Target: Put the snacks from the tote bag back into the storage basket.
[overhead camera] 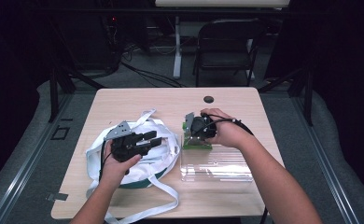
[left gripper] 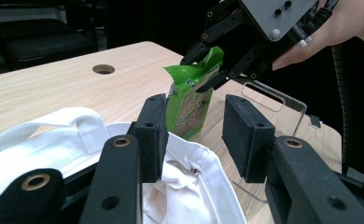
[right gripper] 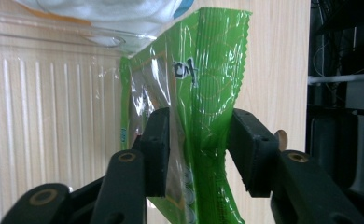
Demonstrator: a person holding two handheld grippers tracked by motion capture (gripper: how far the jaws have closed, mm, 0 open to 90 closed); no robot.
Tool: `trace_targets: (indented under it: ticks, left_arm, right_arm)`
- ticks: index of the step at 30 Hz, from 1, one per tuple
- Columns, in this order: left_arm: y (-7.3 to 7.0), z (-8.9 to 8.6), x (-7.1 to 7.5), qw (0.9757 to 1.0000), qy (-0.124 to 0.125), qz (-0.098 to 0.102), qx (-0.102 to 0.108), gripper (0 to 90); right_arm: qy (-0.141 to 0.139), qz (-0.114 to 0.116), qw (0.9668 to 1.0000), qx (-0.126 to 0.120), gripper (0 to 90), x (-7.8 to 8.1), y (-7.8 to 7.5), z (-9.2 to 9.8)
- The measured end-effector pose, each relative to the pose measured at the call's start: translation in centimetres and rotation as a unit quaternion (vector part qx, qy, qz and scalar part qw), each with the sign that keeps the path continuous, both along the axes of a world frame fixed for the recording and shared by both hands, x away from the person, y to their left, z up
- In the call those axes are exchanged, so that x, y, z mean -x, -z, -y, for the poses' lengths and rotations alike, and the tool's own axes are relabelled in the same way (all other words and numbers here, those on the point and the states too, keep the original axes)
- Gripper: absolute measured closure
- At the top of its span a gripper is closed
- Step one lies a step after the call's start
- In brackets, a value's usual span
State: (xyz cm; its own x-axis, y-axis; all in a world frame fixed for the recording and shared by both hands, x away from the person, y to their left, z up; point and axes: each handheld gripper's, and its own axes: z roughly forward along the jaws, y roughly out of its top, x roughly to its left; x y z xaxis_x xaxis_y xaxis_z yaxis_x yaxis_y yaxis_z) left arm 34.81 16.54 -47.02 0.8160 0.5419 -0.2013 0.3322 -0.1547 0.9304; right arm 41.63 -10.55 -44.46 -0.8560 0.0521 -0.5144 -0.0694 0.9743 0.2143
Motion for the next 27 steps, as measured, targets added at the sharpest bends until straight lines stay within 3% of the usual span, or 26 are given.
trace_targets:
  ticks: [12,27]
  left_arm:
    - [0.0,-0.1,0.0,1.0,-0.004,0.001,0.003,59.5]
    - [-0.1,-0.2,0.0,1.0,-0.005,0.001,0.003,59.4]
  right_arm:
    - [0.011,-0.004,0.9999,-0.013,52.8,0.1,-0.5,0.3]
    - [0.011,-0.002,0.9997,-0.023,51.9,0.4,-1.0,0.5]
